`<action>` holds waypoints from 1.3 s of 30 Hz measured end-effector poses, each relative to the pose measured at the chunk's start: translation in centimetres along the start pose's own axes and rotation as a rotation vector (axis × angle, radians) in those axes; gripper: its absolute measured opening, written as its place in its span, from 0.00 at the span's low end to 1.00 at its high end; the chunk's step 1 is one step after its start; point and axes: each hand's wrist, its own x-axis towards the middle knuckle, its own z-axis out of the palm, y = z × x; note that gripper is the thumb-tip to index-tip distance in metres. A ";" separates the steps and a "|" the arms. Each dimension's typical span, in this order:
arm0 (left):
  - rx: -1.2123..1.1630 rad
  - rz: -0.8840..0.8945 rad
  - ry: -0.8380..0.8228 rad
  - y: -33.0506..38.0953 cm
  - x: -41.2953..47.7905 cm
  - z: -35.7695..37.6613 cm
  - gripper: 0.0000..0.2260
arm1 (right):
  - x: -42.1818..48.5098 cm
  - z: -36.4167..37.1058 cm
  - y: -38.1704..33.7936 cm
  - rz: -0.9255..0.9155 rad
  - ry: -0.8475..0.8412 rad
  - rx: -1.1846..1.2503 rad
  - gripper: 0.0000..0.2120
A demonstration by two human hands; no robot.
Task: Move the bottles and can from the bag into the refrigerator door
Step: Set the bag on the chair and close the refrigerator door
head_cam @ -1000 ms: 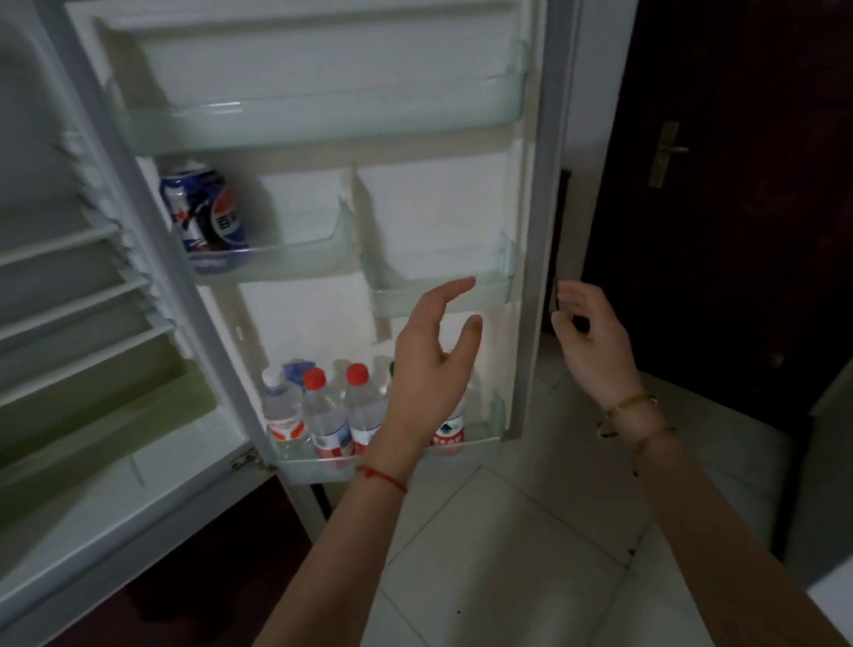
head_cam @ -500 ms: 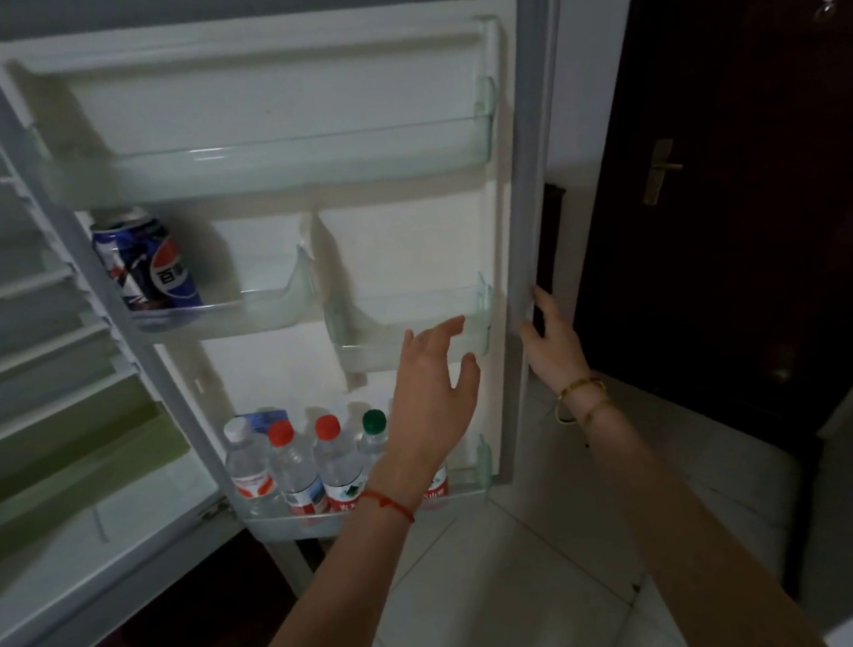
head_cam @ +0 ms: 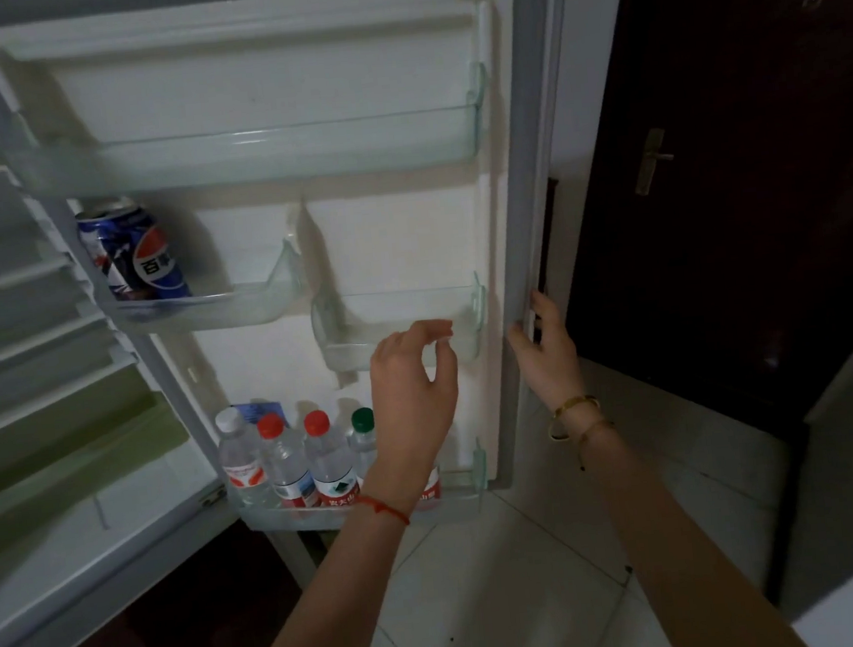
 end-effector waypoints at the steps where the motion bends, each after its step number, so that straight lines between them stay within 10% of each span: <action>1: -0.013 -0.009 0.015 0.1 -0.3 -0.3 0.10 | -0.6 -0.1 -0.1 -0.007 0.001 0.003 0.25; 11: -0.123 -0.073 0.095 1.3 -4.8 -5.3 0.07 | -6.3 -2.0 -0.8 -0.148 0.256 -0.034 0.21; 39: -0.238 -0.056 -0.002 2.3 -19.1 -23.8 0.16 | -28.4 3.0 -9.0 -0.197 0.327 0.038 0.10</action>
